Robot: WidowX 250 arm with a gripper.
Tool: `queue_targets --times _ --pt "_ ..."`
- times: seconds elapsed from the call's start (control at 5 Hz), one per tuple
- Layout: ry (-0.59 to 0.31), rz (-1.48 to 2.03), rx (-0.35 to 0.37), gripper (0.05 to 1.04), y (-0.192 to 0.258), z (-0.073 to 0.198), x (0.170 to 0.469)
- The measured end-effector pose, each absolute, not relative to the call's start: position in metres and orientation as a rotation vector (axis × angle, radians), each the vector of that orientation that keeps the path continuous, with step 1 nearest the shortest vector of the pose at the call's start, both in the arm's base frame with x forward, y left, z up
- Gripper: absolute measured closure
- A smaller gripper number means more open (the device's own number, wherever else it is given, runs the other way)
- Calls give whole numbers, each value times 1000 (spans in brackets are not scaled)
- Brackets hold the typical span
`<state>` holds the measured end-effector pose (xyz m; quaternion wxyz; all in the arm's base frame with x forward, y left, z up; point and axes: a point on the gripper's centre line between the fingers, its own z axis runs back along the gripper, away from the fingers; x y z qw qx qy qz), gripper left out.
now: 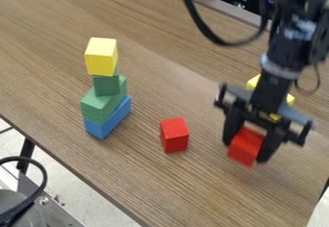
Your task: Put the red cube on top of the yellow cube
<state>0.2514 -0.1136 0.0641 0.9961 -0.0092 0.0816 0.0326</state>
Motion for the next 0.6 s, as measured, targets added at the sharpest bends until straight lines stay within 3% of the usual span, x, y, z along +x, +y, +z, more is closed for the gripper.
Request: queue_targets --times 0.6 --pt "-90 207 -78 497 -70 154 253"
